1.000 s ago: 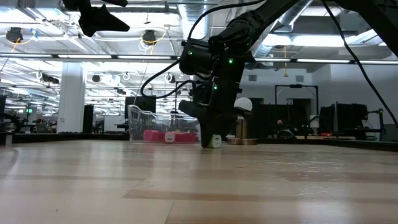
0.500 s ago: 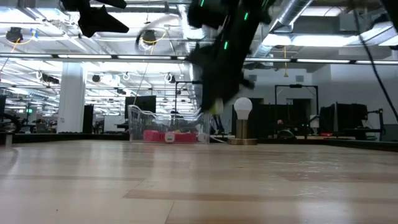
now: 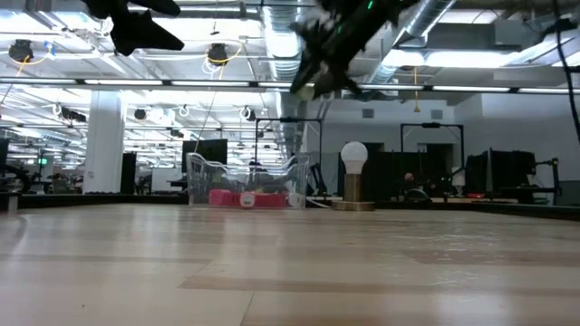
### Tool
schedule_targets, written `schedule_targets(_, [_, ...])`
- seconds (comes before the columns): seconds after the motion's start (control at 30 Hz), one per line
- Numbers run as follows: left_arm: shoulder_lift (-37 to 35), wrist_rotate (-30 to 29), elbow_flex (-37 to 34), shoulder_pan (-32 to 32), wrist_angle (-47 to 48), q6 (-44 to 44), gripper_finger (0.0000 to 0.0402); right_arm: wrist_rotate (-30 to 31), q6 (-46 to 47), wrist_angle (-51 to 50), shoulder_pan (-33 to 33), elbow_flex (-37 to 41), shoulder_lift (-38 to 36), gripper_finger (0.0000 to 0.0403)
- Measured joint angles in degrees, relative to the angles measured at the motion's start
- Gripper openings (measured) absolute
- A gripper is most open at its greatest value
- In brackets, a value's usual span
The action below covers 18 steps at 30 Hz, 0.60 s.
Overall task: Pick & Place Office items
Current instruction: Put the green and white charger adapter into the transparent bin
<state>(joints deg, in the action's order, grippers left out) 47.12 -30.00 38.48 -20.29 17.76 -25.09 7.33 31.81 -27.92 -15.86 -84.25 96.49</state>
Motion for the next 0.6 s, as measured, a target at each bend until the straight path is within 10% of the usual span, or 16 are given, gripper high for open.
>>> schedule_targets(0.27, [0.02, -0.26, 0.0, 0.02, -1.12, 3.67, 0.0296, -11.67, -5.19, 4.13, -10.42, -11.28, 12.41, 0.0122])
schedule_targets(0.6, [-0.27, -0.48, 0.0, 0.02, -1.85, 5.29, 0.0296, -9.29, -11.78, -25.48, -10.49, -50.02, 35.19, 0.0122])
